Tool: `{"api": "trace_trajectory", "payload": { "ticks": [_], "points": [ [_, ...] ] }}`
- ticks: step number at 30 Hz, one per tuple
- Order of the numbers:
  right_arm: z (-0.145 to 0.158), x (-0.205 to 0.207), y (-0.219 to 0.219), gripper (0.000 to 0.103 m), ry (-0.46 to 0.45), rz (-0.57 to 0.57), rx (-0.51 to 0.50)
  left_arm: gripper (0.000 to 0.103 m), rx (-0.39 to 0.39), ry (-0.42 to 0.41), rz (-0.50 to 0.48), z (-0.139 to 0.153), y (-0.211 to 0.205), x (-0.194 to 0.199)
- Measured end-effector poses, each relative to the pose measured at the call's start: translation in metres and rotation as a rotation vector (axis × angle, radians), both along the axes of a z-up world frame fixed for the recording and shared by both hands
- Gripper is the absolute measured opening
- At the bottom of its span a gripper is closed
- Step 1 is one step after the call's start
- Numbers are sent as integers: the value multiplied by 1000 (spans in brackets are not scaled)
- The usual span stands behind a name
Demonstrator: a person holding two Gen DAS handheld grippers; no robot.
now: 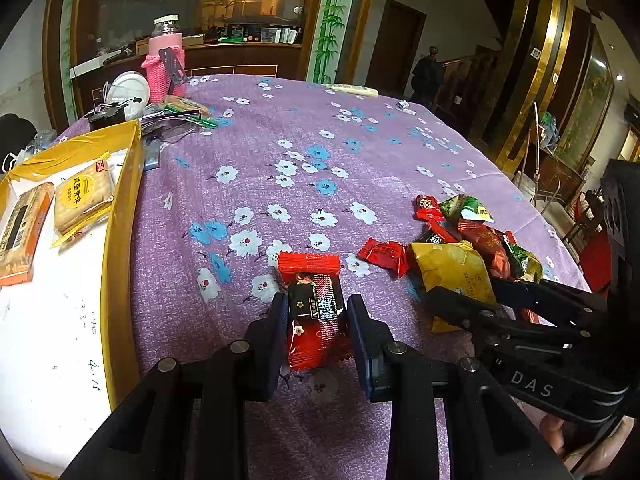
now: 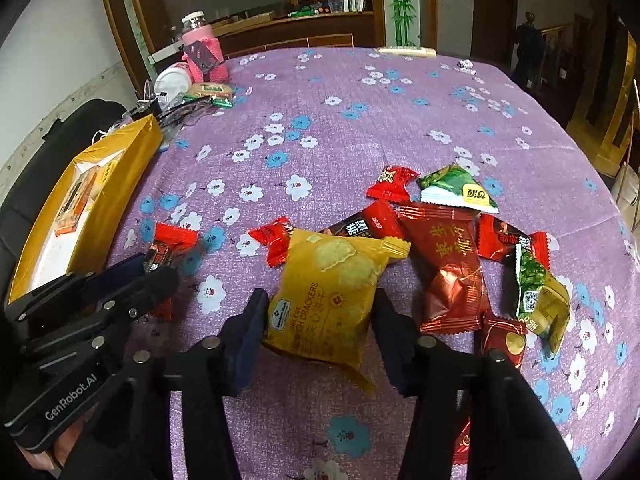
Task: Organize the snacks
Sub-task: 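Grasp yellow sandwich-cracker pack with right tool while left tool holds candy, then carry the red candy and yellow sandwich-cracker pack into the white box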
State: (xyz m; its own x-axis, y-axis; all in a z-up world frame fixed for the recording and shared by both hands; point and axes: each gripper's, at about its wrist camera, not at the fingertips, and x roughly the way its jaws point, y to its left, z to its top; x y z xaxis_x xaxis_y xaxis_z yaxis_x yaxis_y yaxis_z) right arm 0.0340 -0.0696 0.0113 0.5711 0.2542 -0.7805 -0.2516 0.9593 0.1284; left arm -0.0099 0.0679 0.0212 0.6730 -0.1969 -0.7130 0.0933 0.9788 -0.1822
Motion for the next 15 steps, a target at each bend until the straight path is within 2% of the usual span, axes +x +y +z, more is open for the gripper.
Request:
{"api": "trace_trajectory", "payload": {
  "ticks": [5,9,15],
  "points": [
    [4,-5,-14,47,-31,-6,104,30,-5,-8,0,1,1,-1],
    [12,-11,-14,47,-80,7,137,30,-9,-13,4,2,2,-1],
    [13,-9,-13,47,-81,24,155,30,-7,-15,8,1,3,0]
  ]
}}
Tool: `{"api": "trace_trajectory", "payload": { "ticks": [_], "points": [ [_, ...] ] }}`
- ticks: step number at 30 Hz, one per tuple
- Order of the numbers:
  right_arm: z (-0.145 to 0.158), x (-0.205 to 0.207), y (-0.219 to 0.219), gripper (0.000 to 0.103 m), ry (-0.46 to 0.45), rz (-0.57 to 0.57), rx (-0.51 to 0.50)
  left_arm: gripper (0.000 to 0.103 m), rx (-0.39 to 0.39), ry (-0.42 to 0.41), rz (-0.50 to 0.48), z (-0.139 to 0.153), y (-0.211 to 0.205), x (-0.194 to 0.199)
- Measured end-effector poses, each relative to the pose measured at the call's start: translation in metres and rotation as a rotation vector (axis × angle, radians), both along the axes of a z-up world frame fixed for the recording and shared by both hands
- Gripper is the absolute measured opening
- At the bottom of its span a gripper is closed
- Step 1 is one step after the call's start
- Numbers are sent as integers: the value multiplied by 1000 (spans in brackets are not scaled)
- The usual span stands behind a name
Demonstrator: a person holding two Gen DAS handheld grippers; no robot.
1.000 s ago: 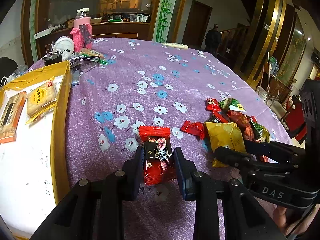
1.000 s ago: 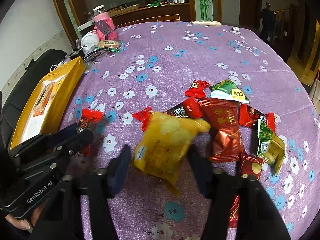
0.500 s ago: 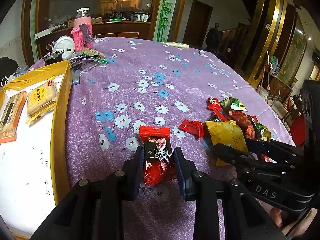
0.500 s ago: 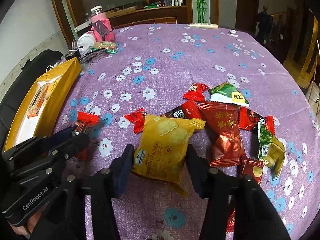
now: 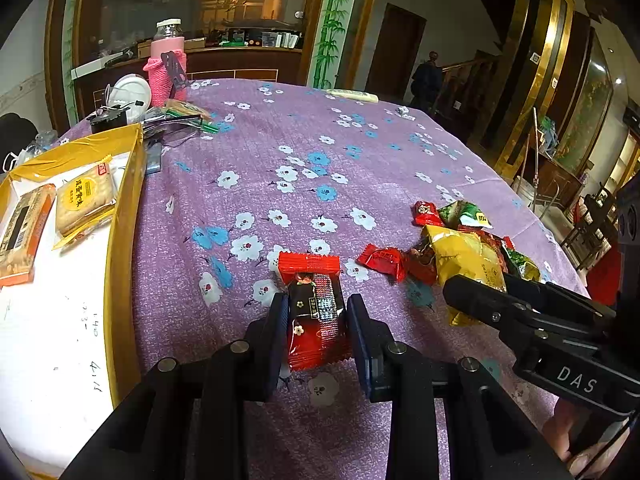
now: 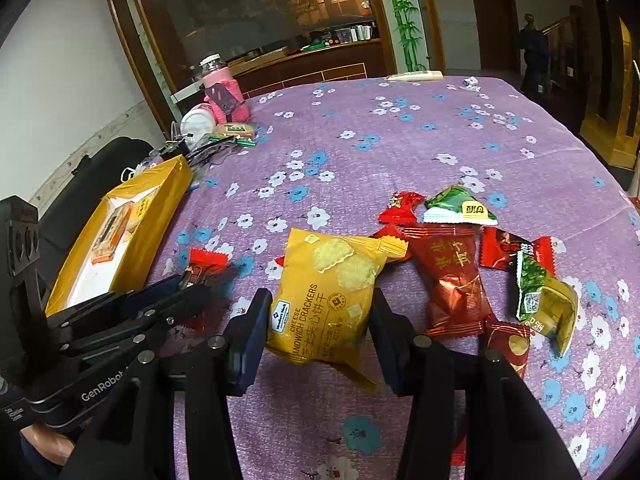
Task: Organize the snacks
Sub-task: 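Carry the red candy and yellow sandwich-cracker pack into the white box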
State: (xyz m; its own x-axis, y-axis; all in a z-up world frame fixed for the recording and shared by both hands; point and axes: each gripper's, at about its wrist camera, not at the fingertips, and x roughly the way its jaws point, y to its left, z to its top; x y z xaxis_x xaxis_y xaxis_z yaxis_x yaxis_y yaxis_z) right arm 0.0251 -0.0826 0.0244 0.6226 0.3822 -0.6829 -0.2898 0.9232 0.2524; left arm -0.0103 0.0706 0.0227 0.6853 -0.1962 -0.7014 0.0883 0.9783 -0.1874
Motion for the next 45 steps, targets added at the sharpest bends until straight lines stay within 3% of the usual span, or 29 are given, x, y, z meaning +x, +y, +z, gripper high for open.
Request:
{"api": "trace_trajectory", "payload": {
  "ticks": [26,37,45],
  "points": [
    [12,-18,6,47,-104,34,-27,31,24,-92,54,27,10,-21],
    [17,-21,12,47,-79,48,6,31,-17,-152,168,49,63,-38],
    [42,-37,50,47,-77,157,52,31,-37,-149,274,46,112,-48]
  ]
}}
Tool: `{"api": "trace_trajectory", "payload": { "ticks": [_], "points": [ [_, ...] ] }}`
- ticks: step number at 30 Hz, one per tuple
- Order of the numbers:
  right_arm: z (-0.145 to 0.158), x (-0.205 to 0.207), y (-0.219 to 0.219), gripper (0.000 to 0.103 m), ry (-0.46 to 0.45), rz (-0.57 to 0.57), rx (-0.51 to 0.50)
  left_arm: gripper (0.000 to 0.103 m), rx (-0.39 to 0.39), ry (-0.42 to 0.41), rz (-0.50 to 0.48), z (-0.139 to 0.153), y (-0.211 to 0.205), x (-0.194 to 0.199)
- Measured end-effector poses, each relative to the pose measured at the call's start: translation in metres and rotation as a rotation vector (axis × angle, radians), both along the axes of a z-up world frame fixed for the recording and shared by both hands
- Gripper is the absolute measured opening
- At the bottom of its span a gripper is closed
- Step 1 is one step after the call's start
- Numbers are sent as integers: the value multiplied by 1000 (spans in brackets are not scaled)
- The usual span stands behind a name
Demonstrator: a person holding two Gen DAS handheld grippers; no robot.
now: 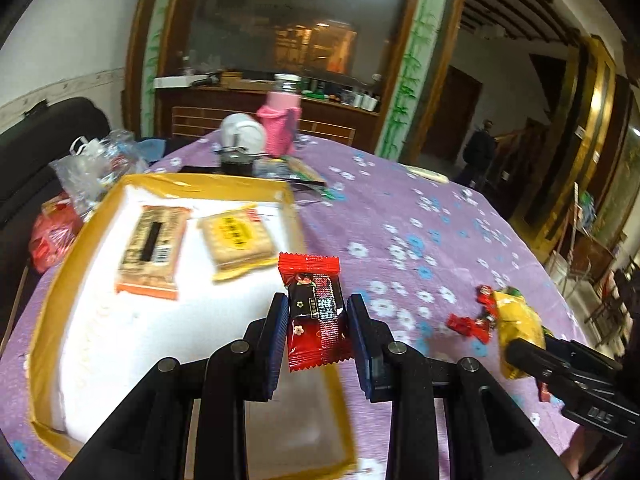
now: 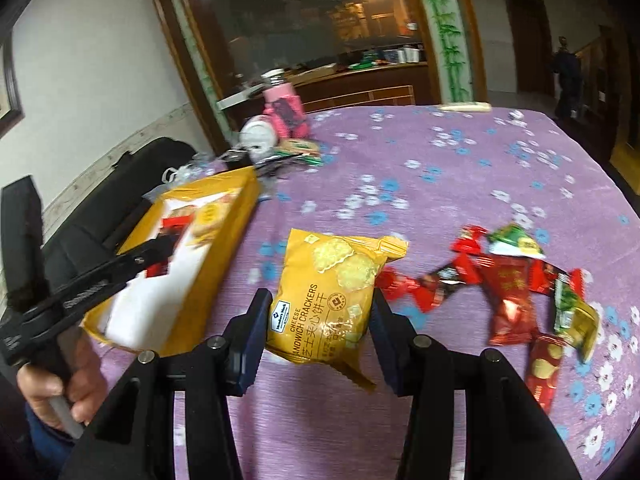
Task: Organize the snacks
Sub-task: 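Carry the red candy and yellow sandwich-cracker pack into the white box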
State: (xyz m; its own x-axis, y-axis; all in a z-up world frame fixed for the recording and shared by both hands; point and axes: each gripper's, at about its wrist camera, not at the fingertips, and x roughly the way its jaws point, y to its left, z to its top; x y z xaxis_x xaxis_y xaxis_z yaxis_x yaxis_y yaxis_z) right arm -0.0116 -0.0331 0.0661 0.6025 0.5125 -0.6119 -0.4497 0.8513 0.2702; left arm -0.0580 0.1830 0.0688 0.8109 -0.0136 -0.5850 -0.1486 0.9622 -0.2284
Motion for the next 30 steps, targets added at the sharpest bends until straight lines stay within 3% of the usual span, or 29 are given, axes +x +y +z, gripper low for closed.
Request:
{"api": "trace_trajectory", "payload": {
  "ticks": [14,20,30],
  "points": [
    [20,0,86,47,12,167,-7,31,-35,40,166,-19,76,-14],
    [17,8,124,48,65,238,11,31,-50,99,201,-37,93,-13],
    [5,28,188,48,136,304,-46,31,-58,139,228,-48,100,-8]
  ]
}}
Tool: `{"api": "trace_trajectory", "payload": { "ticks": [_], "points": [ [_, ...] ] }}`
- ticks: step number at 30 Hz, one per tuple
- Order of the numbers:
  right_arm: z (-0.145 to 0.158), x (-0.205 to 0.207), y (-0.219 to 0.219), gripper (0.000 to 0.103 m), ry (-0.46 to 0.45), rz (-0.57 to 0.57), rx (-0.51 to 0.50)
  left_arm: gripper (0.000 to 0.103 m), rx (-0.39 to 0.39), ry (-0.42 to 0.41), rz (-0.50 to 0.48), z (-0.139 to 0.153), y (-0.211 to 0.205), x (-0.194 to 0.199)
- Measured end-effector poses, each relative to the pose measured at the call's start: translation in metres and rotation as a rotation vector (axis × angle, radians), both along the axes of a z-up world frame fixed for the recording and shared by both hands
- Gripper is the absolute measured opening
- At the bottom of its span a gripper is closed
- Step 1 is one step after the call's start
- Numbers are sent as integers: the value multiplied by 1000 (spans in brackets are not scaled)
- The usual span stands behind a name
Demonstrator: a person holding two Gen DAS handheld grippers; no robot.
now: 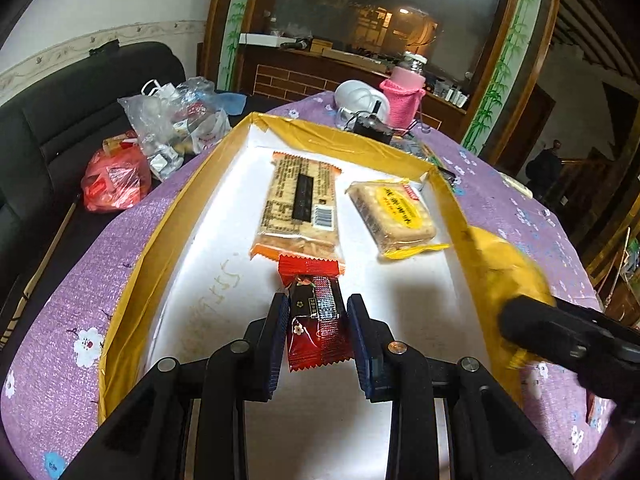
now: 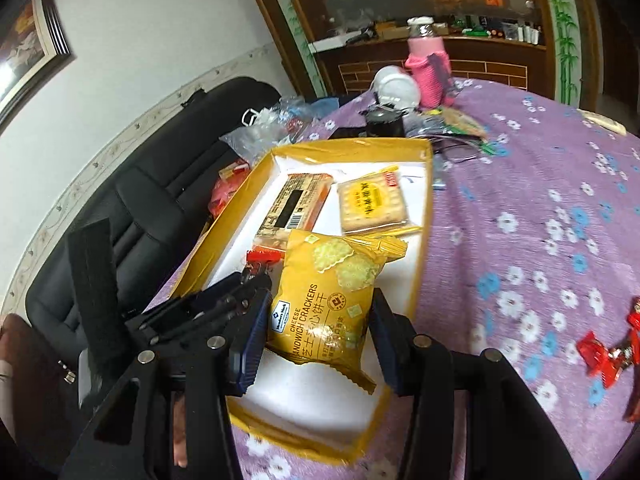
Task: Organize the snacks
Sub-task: 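Carry the red candy and yellow sandwich-cracker pack into the white box, then open left tool to release candy while right tool releases sandwich-cracker pack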
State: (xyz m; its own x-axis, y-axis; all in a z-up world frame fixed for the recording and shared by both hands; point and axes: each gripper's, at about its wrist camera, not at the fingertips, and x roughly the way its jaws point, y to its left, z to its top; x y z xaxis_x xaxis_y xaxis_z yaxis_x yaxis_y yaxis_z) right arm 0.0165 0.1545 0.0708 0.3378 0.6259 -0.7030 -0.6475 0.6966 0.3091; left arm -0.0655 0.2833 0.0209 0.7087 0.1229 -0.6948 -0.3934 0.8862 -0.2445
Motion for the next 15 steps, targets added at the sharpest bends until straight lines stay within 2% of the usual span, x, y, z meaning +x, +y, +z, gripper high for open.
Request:
{"api": "trace_trajectory", "payload": {
  "ticks": [8,15],
  "points": [
    [-23,16,27,48,57,-16,-38,32,-50,25,-8,-9,8,3],
    [-41,26,36,48,90,-30,-57,32,-63,36,-14,-12,8,5]
  ]
}}
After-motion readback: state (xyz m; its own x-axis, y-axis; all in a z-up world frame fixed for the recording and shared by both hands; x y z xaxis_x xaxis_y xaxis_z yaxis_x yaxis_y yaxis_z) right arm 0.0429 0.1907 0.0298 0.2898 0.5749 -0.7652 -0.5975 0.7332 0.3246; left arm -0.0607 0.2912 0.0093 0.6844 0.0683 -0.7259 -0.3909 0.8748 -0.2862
